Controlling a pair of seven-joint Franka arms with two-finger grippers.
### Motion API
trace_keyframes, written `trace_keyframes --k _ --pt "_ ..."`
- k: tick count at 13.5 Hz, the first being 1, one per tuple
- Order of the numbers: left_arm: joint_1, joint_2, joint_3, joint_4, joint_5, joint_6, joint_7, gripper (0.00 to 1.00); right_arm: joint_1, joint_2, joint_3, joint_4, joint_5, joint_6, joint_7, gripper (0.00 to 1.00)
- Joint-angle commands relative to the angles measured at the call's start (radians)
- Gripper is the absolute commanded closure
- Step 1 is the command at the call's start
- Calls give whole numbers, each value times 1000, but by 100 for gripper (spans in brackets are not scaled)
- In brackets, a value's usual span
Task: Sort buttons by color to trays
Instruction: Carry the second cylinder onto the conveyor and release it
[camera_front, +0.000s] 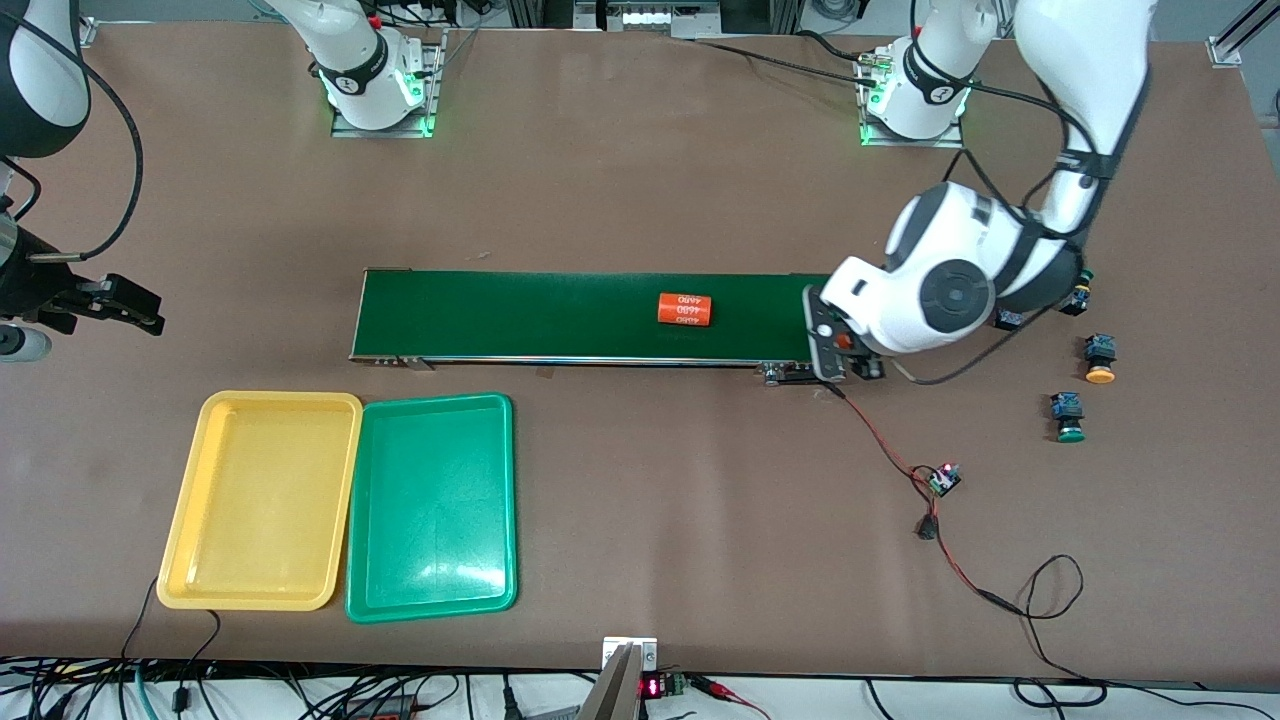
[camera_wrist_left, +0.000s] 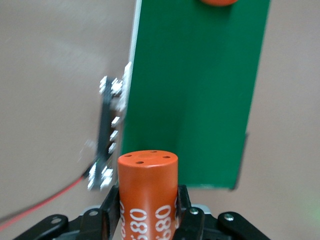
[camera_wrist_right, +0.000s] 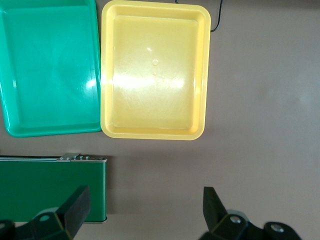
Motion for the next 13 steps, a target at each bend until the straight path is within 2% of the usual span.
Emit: trace_keyframes --k 1,3,6,9,10,11,12,13 --pt "-40 4 -25 -4 -30 31 83 100 -4 -8 2 6 -14 -12 -15 0" --pt "-39 13 -37 -38 -30 71 95 100 -4 -8 2 6 -11 -12 -14 0" --pt "-36 13 -43 -130 -30 198 106 100 -5 -6 0 6 -5 -12 -12 0" --pt "-34 12 -62 -141 -30 211 106 100 -7 -2 0 6 -6 -12 -15 0" --pt "-35 12 -66 -141 -30 211 105 96 -7 -3 0 6 -6 -12 -15 0" --pt "-36 10 -68 -141 -32 209 82 46 -7 -2 0 6 -6 -12 -15 0" --pt "-34 1 -70 -137 -32 208 82 3 -7 -3 0 6 -3 -12 -14 0" --pt "-23 -28 -70 -133 -34 193 82 0 -5 -2 0 6 -5 -12 -12 0"
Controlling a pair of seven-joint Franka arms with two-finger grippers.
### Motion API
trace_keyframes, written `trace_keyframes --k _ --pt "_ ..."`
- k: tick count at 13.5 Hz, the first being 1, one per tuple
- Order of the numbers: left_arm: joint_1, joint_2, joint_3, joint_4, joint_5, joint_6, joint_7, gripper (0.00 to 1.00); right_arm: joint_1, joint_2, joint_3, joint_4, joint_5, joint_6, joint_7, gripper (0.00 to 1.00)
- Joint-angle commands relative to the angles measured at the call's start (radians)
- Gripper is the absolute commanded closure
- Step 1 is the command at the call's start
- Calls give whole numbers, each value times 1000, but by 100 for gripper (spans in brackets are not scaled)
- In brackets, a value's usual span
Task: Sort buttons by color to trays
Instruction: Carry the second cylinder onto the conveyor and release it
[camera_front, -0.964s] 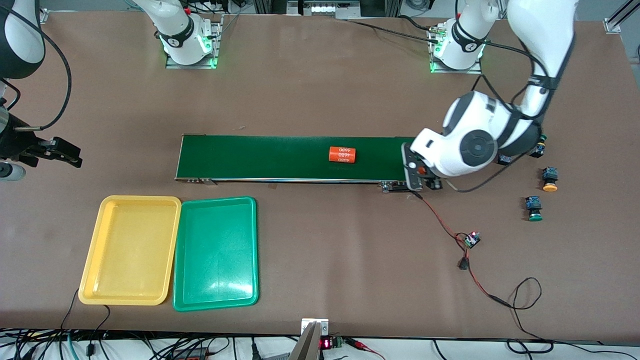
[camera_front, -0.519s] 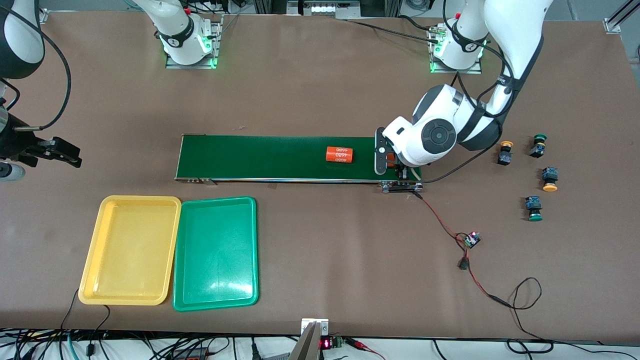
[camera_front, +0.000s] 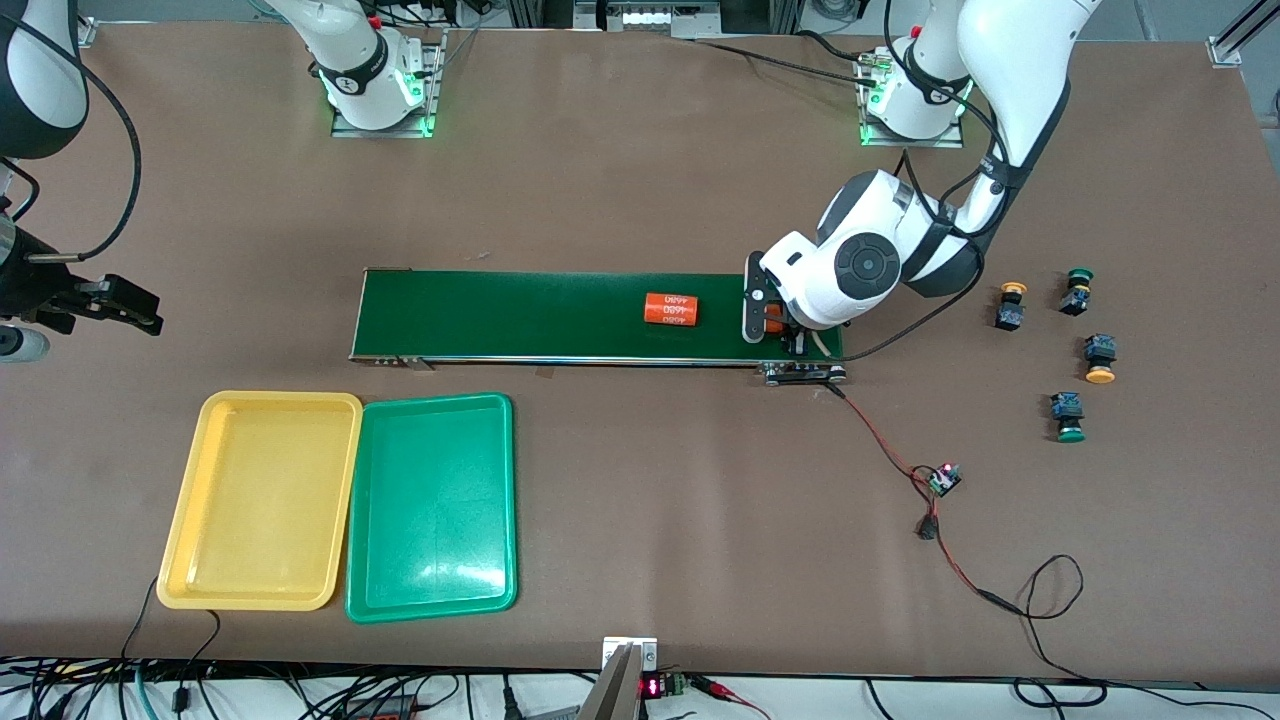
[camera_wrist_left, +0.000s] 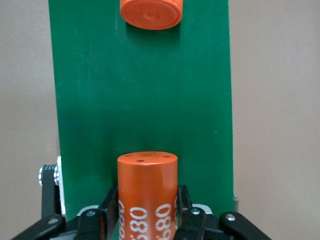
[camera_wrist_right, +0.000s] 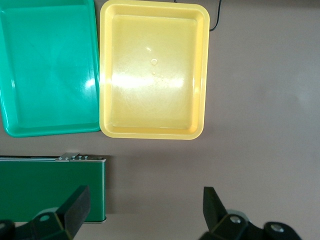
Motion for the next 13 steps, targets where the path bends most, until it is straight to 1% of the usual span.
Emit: trace_keyframes --k 1,2,4,6,8,9,10,12,13 --pt "48 -97 -13 -7 -17 -49 4 0 -1 -4 2 6 -3 -11 -9 0" --pt "108 -126 -11 13 -17 -95 2 0 3 -4 3 6 -3 -11 -6 0" --pt "249 -151 -14 21 -24 -156 10 0 3 -4 3 6 -3 -11 -6 0" --pt "392 -154 -13 21 -89 -202 16 0 3 -4 3 6 -1 -11 -4 0" --pt "479 -154 -10 23 -93 -221 10 0 5 -4 3 6 -1 -11 -4 0" --pt "506 -151 -5 21 -93 -236 2 0 5 -4 5 6 -1 -11 -3 0" --pt "541 -148 0 10 -88 -250 -37 0 6 -4 5 6 -1 -11 -3 0" --pt "598 -131 18 -22 -67 -245 -178 0 6 -3 6 3 -1 -11 0 0" --pt "599 -126 52 -34 -41 -236 -240 0 8 -1 6 3 -1 -11 2 0"
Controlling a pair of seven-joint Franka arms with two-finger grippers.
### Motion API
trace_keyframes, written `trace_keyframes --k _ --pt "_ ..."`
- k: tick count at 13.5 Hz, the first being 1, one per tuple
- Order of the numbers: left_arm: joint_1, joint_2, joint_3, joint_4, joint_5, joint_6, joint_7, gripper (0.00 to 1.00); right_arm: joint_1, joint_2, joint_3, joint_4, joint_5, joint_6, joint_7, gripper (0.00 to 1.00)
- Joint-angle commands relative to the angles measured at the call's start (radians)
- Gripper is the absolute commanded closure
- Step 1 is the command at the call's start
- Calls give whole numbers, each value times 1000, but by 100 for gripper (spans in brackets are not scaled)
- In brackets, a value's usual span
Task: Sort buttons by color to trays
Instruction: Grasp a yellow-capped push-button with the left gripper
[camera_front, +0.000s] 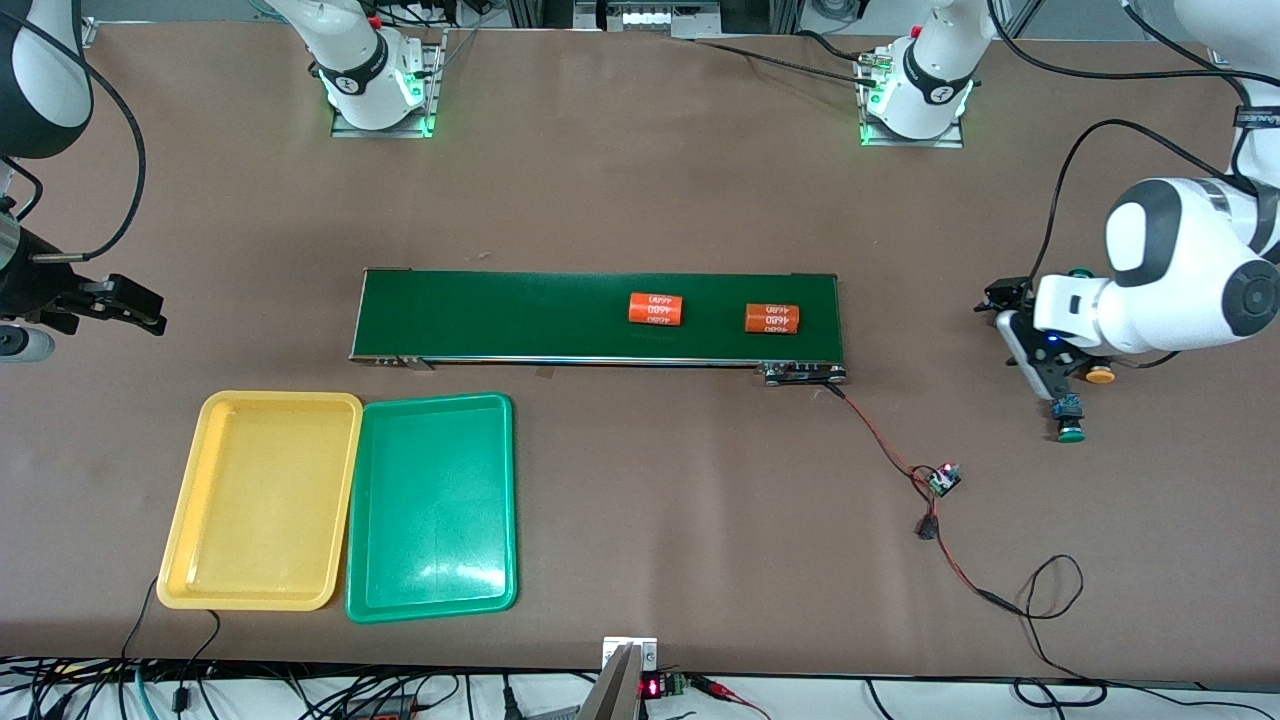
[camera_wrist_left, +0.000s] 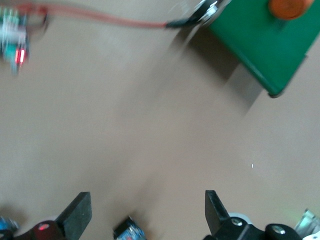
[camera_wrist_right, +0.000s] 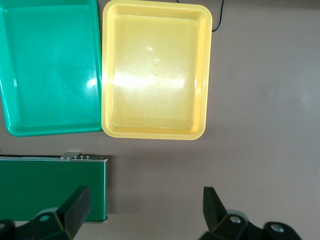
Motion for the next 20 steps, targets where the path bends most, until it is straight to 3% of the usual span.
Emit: trace_keyframes --k 1,4,7,13,15,16,18,20 --pt "17 7 54 -52 36 37 -165 0 2 -1 4 3 -1 -11 2 0" --pt "22 2 106 -166 91 158 -352 0 2 -1 4 3 -1 -11 0 0" --pt "43 4 148 -276 99 294 -362 0 0 1 4 3 -1 -11 0 0" --pt "57 15 157 -352 99 380 -371 0 2 3 6 3 -3 -11 0 0" --pt "57 24 157 -364 99 398 -371 5 2 3 6 3 -1 -11 0 0" --pt "54 25 157 -364 100 400 -370 14 2 3 6 3 -1 -12 0 0" --pt "49 34 157 -364 102 410 -370 20 3 3 6 3 -1 -12 -1 0" --pt "49 42 157 -366 128 429 -370 49 3 4 6 3 -1 -11 -1 0"
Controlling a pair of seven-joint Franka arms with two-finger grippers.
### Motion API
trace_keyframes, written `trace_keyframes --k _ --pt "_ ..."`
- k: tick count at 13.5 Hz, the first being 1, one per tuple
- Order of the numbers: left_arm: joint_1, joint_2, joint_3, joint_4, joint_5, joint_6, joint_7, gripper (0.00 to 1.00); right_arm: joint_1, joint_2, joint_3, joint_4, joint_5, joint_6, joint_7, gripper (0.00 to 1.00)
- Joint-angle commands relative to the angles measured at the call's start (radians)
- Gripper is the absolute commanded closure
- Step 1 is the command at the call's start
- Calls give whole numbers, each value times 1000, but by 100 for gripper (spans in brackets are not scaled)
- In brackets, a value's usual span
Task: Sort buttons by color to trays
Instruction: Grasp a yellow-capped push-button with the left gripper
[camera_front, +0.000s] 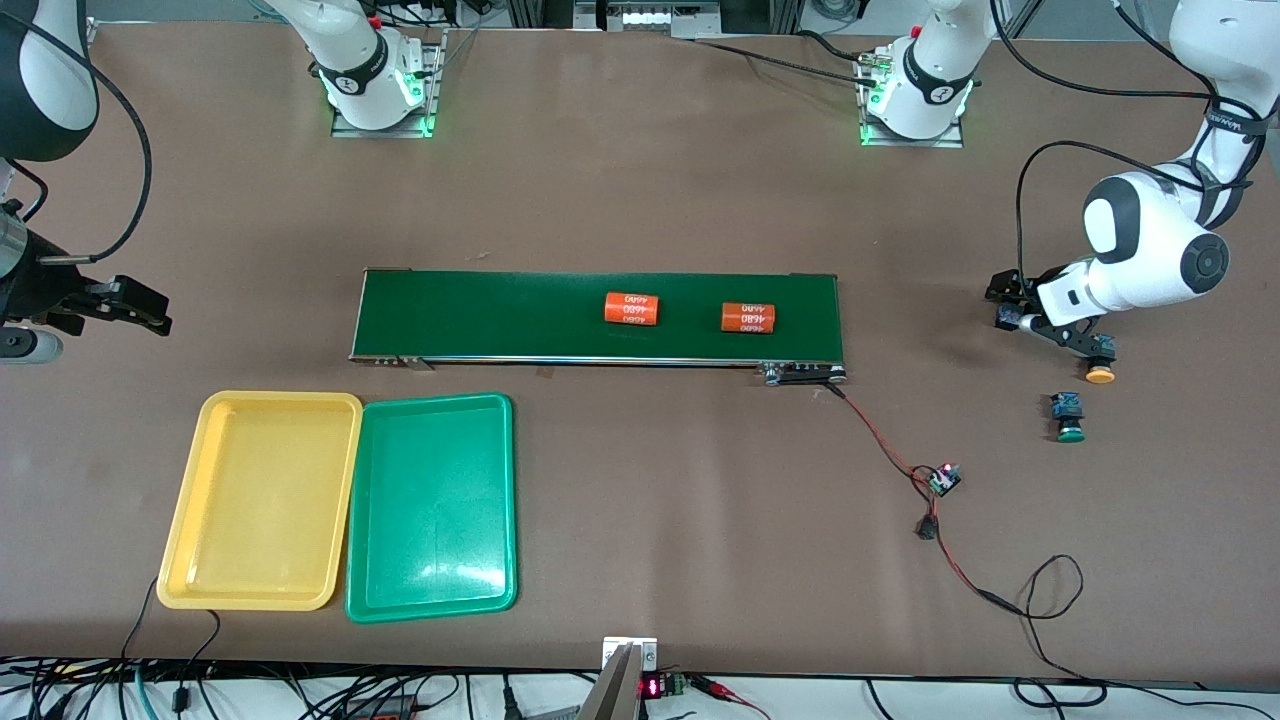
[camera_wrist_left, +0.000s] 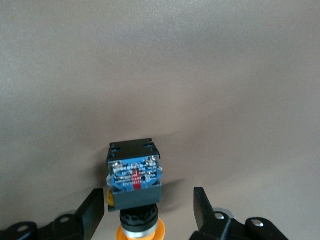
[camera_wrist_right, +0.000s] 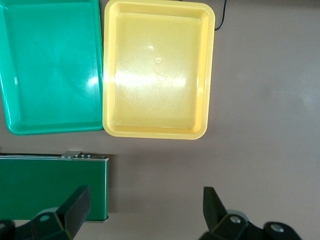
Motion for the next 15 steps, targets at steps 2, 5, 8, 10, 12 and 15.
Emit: trace_keyframes --k 2,5,8,10,12,15 --pt "-1 4 -2 -6 37 25 -18 73 -1 1 5 3 -3 -9 -1 0" --pt "-2 -8 -2 -5 53 21 -13 100 1 1 7 3 -3 -9 2 0" --pt "-44 -62 -6 15 60 -60 -46 100 -1 1 7 3 -3 -9 0 0" --pt "-93 -114 -9 67 60 -163 -97 100 -1 1 7 3 -3 -9 0 0" --pt "-156 -149 -10 156 60 -283 -171 100 -1 1 7 3 -3 -9 -1 0" --pt "-222 -173 -22 213 43 -351 -295 100 1 1 7 3 -3 -9 -1 0"
